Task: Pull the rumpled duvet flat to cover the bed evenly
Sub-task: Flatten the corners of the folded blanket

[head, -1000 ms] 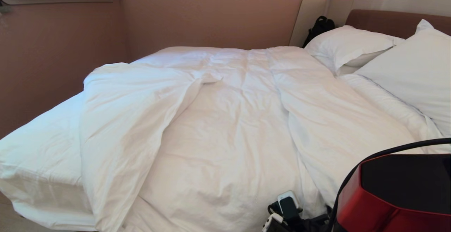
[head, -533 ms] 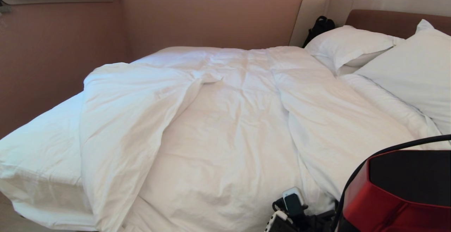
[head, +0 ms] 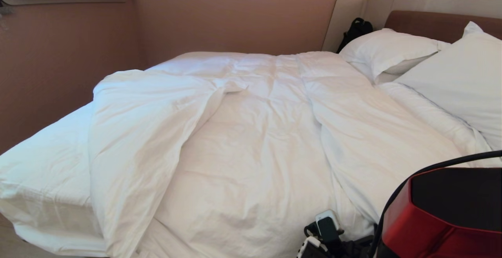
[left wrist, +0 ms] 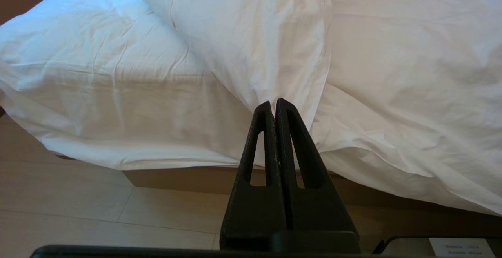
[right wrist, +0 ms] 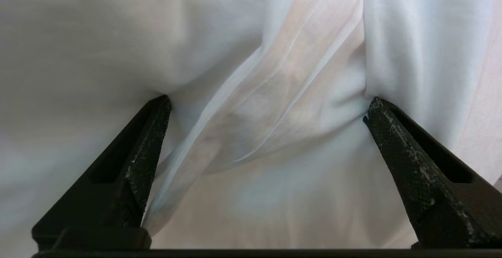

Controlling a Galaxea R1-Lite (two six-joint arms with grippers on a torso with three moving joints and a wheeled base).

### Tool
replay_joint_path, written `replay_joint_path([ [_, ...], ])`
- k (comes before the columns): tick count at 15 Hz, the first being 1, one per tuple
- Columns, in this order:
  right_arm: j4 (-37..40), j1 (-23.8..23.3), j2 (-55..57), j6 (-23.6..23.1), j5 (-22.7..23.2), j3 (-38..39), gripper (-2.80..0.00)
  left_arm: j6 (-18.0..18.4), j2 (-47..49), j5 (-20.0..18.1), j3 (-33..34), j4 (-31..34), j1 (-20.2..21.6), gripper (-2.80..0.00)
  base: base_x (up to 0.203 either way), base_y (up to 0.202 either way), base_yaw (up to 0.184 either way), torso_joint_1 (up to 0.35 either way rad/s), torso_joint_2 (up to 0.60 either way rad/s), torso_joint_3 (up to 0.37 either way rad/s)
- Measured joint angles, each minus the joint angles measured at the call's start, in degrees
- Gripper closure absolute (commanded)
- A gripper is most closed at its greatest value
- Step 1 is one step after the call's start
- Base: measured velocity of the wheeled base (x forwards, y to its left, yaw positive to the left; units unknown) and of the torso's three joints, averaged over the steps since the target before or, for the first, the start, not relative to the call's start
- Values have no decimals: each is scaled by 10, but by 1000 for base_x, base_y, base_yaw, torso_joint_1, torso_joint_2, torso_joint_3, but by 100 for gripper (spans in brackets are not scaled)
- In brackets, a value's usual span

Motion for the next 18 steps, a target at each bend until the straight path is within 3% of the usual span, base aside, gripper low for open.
replay_joint_path([
  [18, 0, 11, -7, 8, 25, 3, 0, 0, 0, 0, 0, 0, 0, 0, 0, 0, 0, 0, 0, 0],
])
